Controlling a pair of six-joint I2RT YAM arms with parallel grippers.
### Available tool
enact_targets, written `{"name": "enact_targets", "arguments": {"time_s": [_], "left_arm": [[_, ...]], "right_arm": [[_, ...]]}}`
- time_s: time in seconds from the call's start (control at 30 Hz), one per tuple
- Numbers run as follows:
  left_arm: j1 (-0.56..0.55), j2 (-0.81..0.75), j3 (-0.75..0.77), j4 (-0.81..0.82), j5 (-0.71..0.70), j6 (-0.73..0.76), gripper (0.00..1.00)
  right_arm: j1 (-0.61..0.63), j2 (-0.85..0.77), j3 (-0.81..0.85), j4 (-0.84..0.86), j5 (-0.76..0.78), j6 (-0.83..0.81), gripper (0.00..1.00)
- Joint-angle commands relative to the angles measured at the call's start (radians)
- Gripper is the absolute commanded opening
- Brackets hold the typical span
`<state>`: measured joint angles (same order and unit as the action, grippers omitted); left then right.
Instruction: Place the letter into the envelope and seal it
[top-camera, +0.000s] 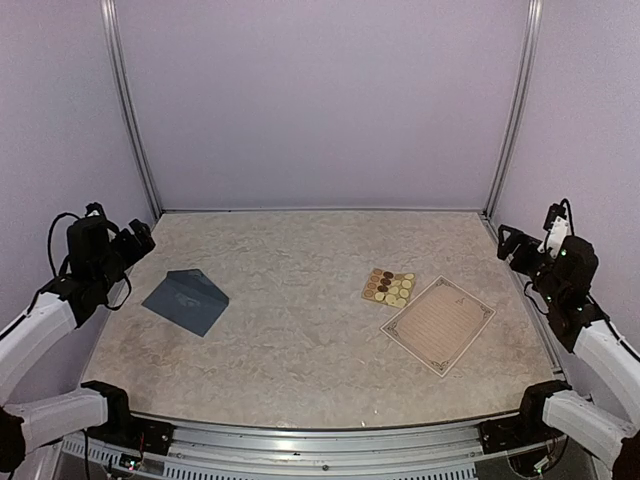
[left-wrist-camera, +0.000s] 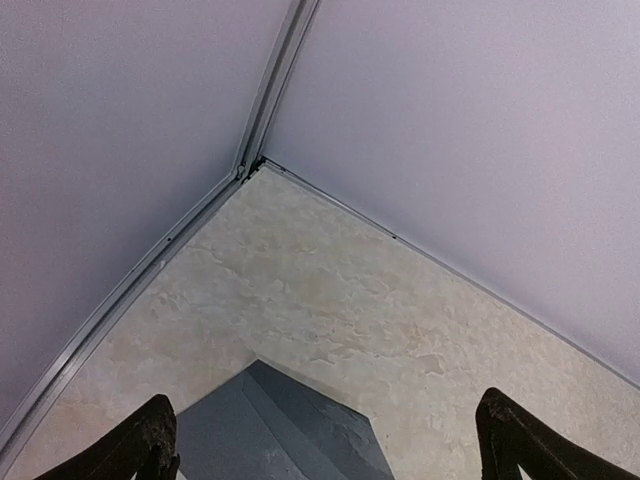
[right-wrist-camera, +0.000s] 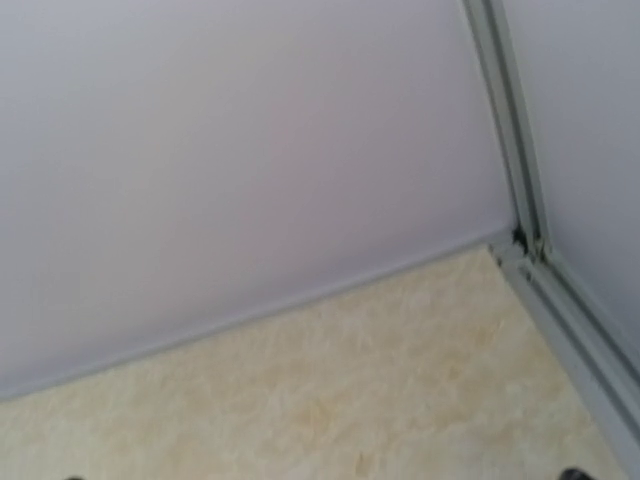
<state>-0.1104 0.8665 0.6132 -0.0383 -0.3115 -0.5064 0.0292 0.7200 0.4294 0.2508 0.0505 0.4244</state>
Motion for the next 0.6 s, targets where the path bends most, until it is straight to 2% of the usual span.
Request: {"name": "enact_targets", "arguments": {"time_s": [0.0, 0.13, 0.27, 0.33, 0.5, 0.57], "left_arm": [[-0.001, 0.018, 0.042, -0.071, 0.042, -0.033, 0.99], [-0.001, -0.013, 0.052, -0.087, 0.087, -0.033, 0.99], [-0.010, -0.091, 0.023, -0.061, 0.232, -0.069, 0.99], [-0.048, -0.129, 0.009, -0.035, 0.269, -0.069, 0.99], [-0.185, -0.161, 0.019, -0.128, 0.227, -0.095, 0.99], [-0.245, -0.173, -0.003, -0.123, 0.228, -0.125, 0.99]], "right_arm": [[-0.008, 0.022, 0.039, -0.117, -0.049, -0.011, 0.99], [-0.006, 0.087, 0.071, -0.187, -0.159, -0.002, 0.99], [0.021, 0.178, 0.066, -0.230, -0.286, 0.091, 0.99], [0.080, 0.214, 0.034, -0.225, -0.303, 0.142, 0.99], [0.277, 0.325, -0.019, -0.188, -0.262, 0.242, 0.99], [0.314, 0.370, -0.036, -0.177, -0.249, 0.268, 0.99]]}}
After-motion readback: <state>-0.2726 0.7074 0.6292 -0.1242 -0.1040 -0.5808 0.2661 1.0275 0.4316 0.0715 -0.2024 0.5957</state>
